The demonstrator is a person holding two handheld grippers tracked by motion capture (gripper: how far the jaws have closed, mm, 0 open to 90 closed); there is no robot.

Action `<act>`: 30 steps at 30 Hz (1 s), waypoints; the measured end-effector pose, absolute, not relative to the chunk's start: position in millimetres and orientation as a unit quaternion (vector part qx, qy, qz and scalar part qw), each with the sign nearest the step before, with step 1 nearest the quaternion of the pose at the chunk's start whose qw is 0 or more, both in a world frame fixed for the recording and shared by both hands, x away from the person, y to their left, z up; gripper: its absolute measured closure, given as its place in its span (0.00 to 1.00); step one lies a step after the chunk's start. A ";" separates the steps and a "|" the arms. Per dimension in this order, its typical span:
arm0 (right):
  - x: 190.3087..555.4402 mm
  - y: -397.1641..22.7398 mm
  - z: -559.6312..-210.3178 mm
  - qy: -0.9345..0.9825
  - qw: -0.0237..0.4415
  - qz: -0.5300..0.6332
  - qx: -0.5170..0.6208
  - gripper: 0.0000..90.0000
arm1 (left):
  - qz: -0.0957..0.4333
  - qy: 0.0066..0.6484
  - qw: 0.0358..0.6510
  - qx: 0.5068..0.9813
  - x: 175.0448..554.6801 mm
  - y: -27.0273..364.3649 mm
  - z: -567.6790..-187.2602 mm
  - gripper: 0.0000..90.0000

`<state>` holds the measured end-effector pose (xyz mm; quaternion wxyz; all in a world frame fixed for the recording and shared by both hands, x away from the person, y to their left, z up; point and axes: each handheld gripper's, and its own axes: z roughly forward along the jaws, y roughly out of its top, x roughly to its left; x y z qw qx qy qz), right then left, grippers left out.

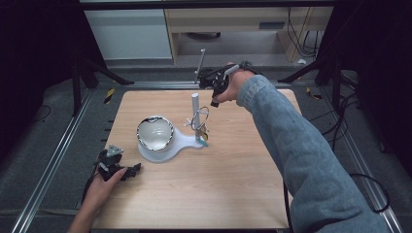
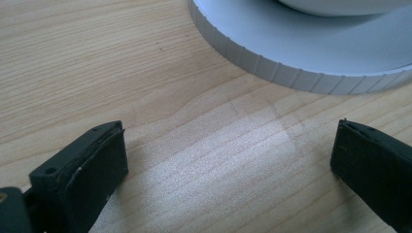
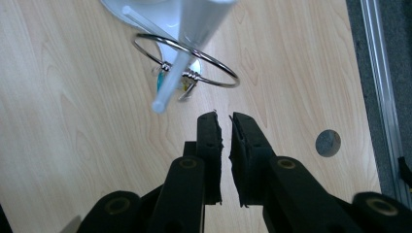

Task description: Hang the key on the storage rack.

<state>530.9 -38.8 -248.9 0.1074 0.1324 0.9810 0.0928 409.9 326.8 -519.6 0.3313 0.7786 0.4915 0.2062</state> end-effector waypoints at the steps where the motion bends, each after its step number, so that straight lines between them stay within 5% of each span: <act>1: 531.3 -44.4 -249.9 0.979 0.111 0.096 0.139 0.88 | 0.206 0.491 0.331 0.779 409.9 326.8 -519.6 0.00; 30: 540.3 -109.5 -271.6 0.940 0.203 0.149 0.229 0.24 | 0.206 0.491 0.331 0.779 409.9 326.8 -519.6 0.00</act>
